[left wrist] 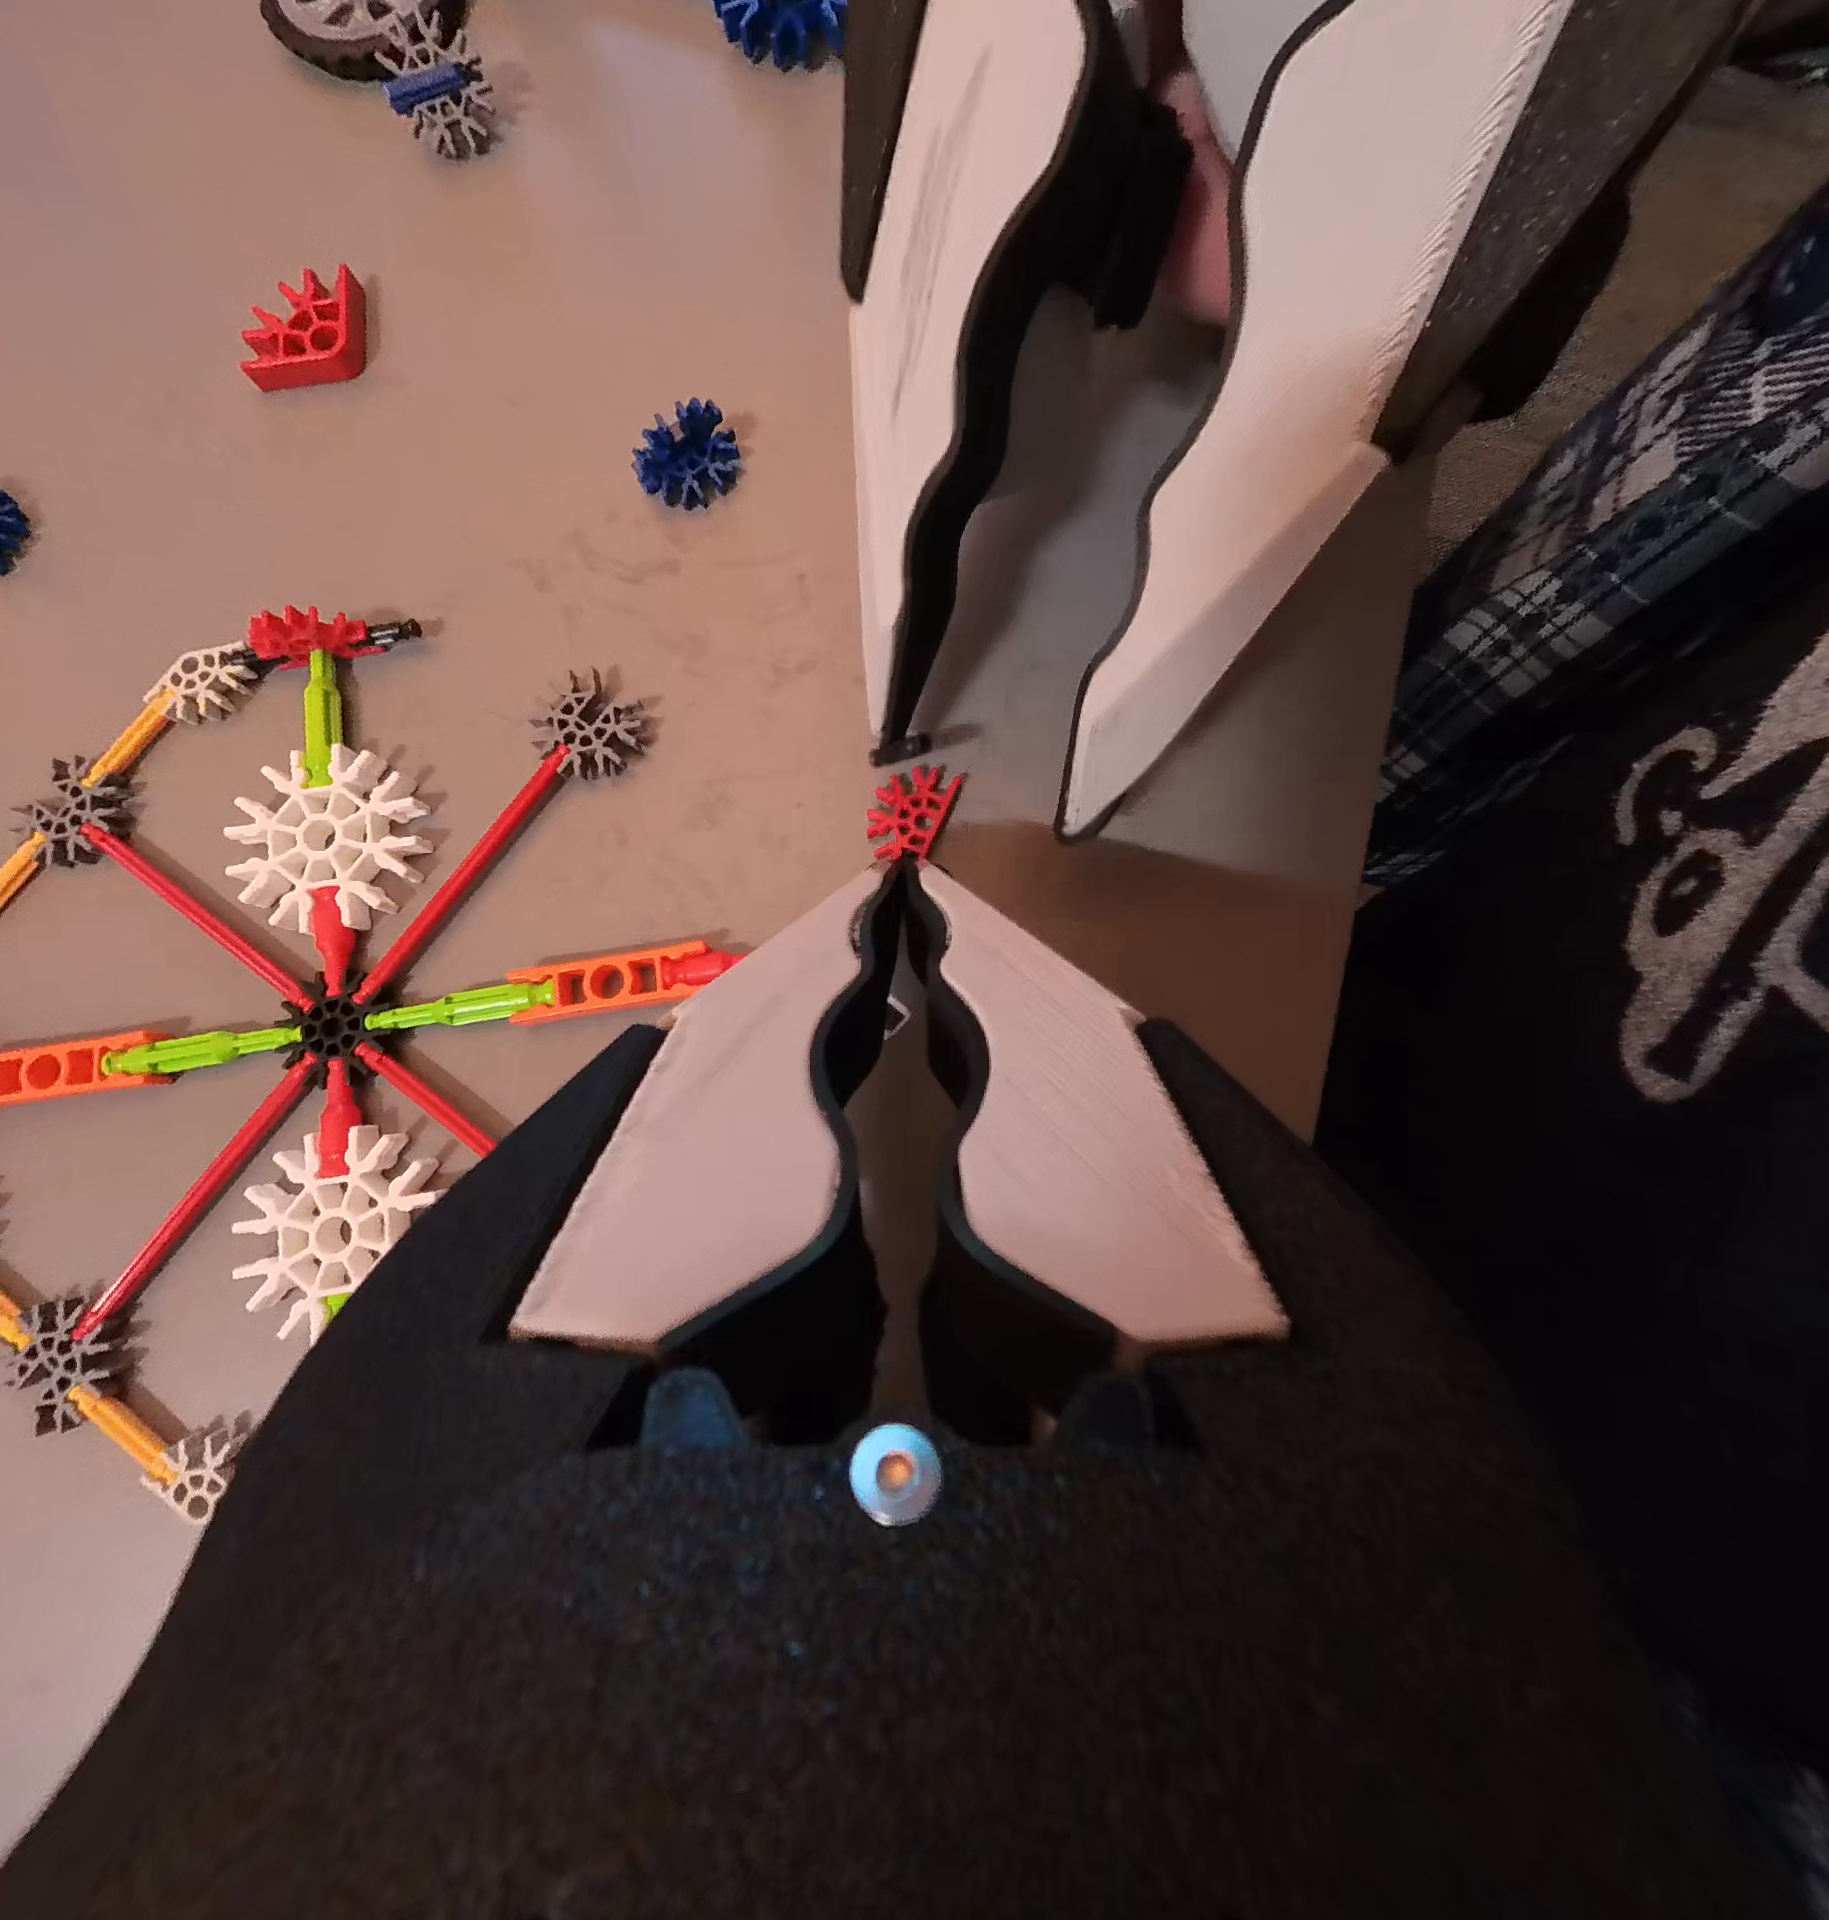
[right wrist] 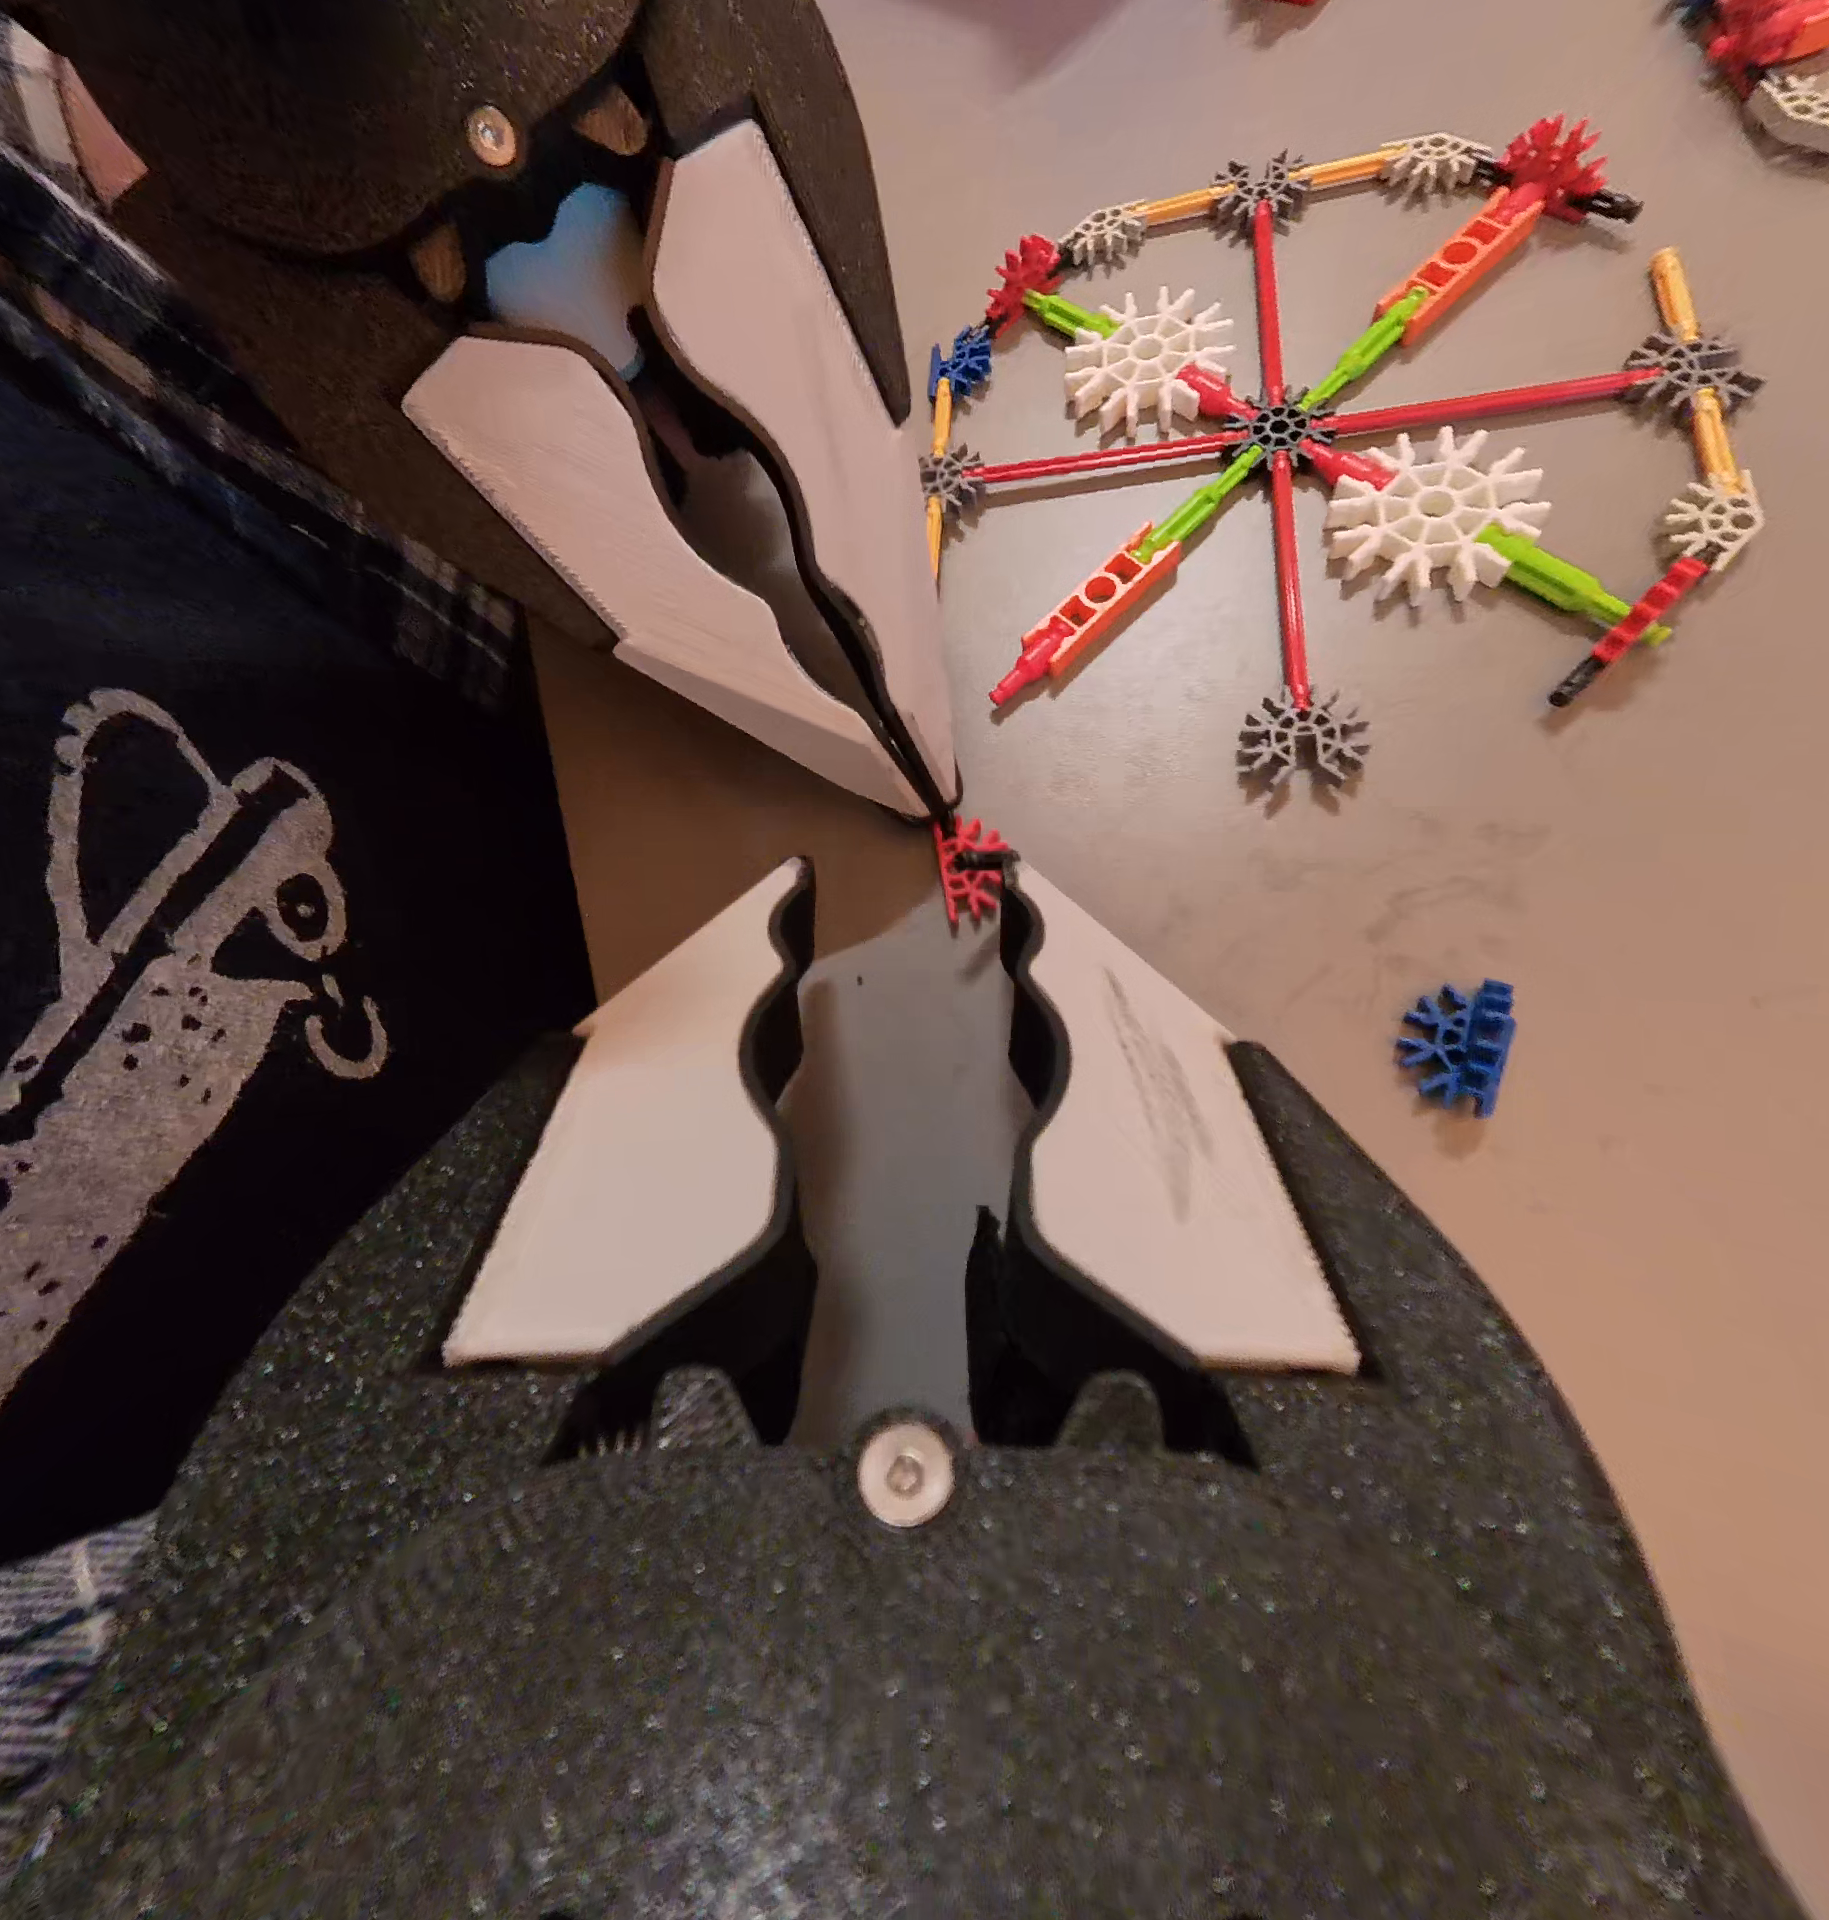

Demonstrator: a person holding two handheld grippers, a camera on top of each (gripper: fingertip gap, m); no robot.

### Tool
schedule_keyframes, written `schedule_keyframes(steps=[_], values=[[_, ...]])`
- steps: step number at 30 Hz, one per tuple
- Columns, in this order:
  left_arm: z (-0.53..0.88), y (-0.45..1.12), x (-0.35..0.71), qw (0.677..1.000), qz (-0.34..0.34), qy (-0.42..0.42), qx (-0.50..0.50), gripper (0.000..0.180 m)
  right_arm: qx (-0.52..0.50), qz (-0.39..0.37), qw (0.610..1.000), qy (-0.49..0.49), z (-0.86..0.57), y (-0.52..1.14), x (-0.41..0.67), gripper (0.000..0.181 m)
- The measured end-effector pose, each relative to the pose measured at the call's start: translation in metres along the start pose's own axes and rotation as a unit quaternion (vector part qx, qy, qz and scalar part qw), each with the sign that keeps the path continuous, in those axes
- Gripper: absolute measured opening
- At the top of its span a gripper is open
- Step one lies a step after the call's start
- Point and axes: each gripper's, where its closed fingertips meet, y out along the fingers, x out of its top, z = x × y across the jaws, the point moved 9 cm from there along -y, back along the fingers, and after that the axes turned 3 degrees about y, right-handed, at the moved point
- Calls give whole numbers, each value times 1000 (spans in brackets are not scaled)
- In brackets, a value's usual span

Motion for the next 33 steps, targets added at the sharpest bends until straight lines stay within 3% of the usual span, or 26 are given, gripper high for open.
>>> schedule_keyframes(steps=[10, 18, 27, 33], values=[[-3, 0, 3, 1000, 11, -14, 4, 0, -70, 25, 997, -16, 10, -7, -9, 34], [-5, 0, 3, 1000, 12, 27, 6, 0, -96, 31, 995, -8, 15, -4, -11, 46], [-10, 6, 8, 1000, 0, -26, -4, 4, -109, 32, 994, -7, 23, 1, -13, 63], [-10, 7, 10, 999, -4, -34, 5, 5, -136, 17, 991, -9, 24, -4, -14, 62]])
